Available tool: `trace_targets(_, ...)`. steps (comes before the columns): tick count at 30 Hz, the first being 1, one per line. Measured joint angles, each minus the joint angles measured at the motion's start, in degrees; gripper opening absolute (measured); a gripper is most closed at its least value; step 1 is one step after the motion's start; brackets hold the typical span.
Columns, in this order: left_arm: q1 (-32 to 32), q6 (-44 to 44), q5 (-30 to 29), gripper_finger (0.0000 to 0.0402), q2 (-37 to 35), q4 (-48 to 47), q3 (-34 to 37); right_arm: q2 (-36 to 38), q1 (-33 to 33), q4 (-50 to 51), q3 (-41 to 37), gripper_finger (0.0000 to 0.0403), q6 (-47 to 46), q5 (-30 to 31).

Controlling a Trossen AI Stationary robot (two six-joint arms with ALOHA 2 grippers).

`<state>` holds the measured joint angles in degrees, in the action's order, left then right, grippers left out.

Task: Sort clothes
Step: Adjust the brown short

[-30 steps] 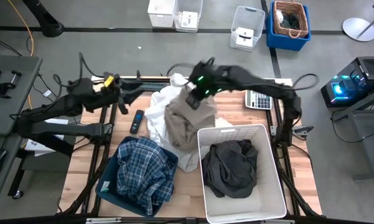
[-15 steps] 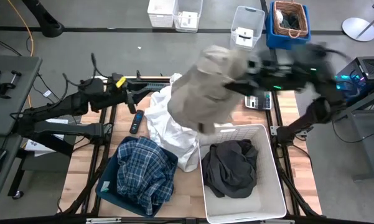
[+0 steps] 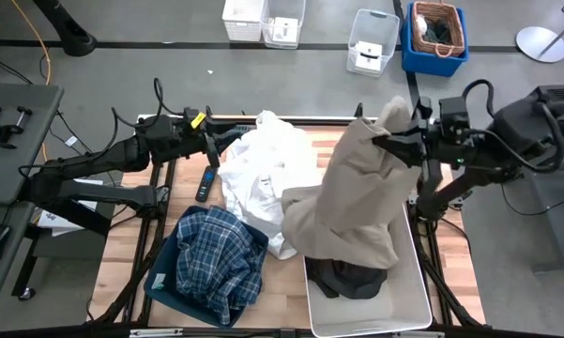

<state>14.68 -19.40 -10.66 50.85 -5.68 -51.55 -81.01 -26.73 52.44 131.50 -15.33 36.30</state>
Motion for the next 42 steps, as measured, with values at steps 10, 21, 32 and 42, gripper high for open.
trace_targets(10,0.0,-2.97,1.89,0.0186,-0.07,2.99,0.0,-2.41,14.33,-10.61,0.0,0.0,9.81,0.28)
trace_targets(21,-0.07,-7.37,15.99,0.0186,-1.0,5.83,0.0,-11.79,39.64,-23.41,-0.06,0.0,0.5,-35.81)
trace_targets(32,-0.07,-6.93,18.69,0.0186,-6.27,5.97,0.0,-18.13,51.54,-70.0,0.12,0.0,-4.18,-40.58)
trace_targets(42,-0.07,-5.52,18.59,0.0186,-8.48,6.0,0.0,-19.71,48.51,-51.5,-0.01,0.0,-4.91,-43.05)
